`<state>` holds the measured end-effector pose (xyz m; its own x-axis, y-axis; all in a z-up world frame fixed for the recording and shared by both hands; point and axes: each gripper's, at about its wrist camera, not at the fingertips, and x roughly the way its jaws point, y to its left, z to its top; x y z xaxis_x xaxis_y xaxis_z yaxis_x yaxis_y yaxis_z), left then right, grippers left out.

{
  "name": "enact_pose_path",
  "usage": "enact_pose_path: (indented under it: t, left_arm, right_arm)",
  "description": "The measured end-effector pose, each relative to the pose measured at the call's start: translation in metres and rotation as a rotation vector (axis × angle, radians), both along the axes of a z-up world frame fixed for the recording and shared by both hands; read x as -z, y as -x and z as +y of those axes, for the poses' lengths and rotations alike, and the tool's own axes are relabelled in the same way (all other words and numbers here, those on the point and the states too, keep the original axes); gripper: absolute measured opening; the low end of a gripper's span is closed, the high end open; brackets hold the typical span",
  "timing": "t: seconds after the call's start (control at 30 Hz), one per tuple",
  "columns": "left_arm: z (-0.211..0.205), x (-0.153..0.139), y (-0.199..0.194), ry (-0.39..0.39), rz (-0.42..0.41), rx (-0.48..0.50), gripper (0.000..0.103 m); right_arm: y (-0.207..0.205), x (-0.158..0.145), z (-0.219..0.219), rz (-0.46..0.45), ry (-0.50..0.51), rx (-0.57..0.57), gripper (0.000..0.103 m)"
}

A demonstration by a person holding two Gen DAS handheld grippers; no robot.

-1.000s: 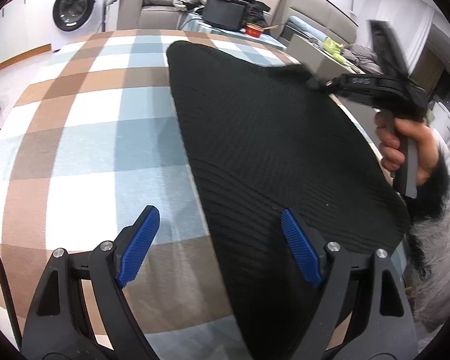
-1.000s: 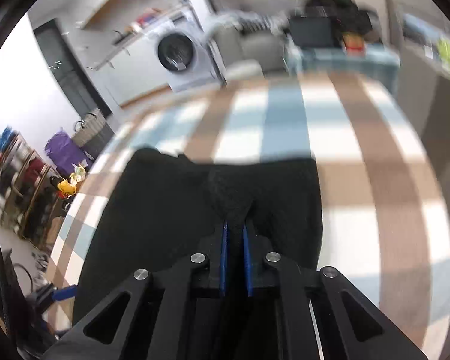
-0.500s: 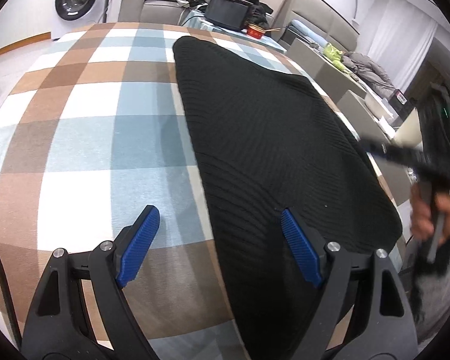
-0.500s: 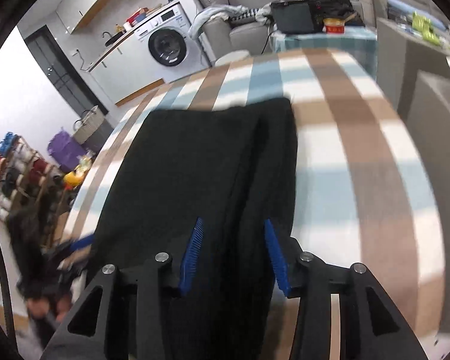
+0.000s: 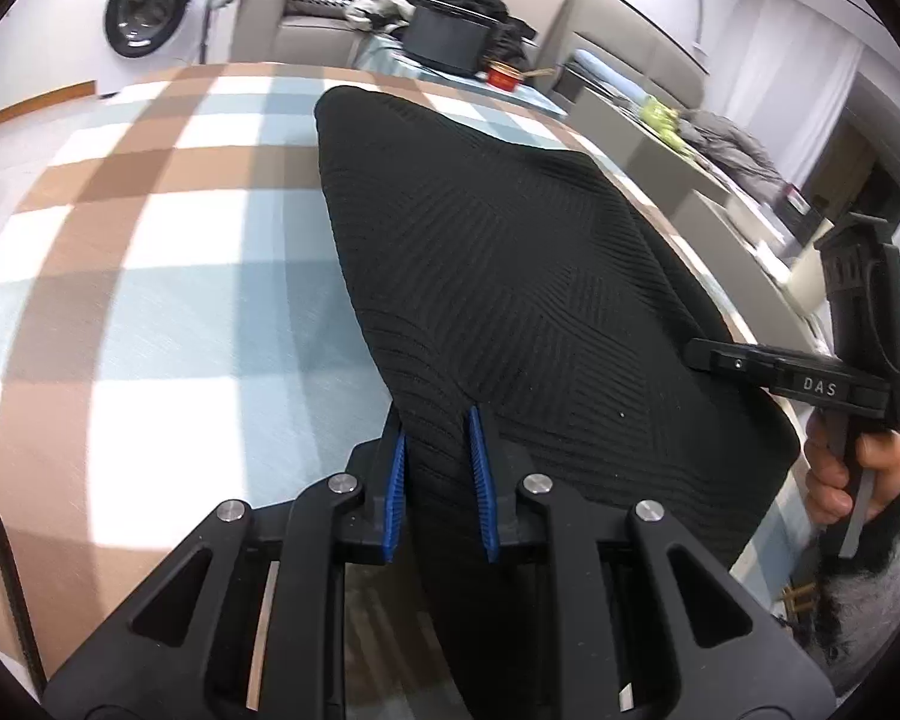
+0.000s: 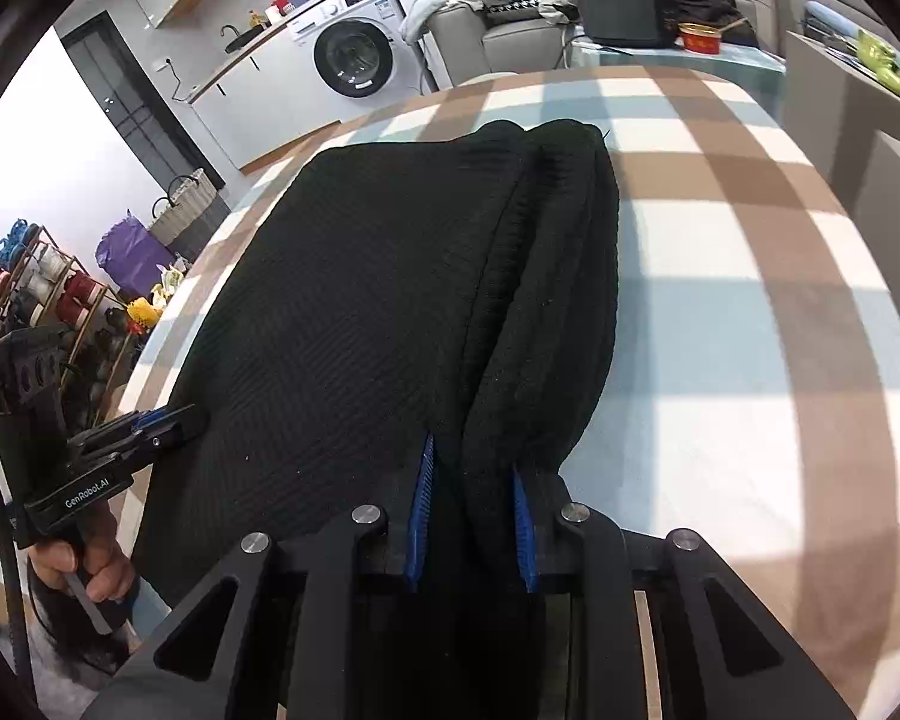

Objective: Fold small clothes

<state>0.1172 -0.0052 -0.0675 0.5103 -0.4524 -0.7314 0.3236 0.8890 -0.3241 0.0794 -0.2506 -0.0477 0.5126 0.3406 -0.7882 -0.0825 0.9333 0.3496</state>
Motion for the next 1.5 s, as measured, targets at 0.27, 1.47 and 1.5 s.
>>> enact_pose_path:
  t: [0.27, 1.47, 1.5]
  left_arm:
    - [0.023, 0.0, -0.032, -0.051, -0.02, -0.081, 0.017]
    - [0.03, -0.004, 0.033, -0.08, -0.044, -0.093, 0.035]
    - [0.03, -0.007, 0.035, -0.087, -0.056, -0.098, 0.036]
  right_arm:
    - [-0.029, 0.001, 0.026, -0.035, 0.006, 0.007, 0.024]
    - [0.036, -0.001, 0.028, -0.062, -0.006, -0.019, 0.031]
    - [0.038, -0.004, 0.026, -0.077, 0.003, -0.011, 0.037]
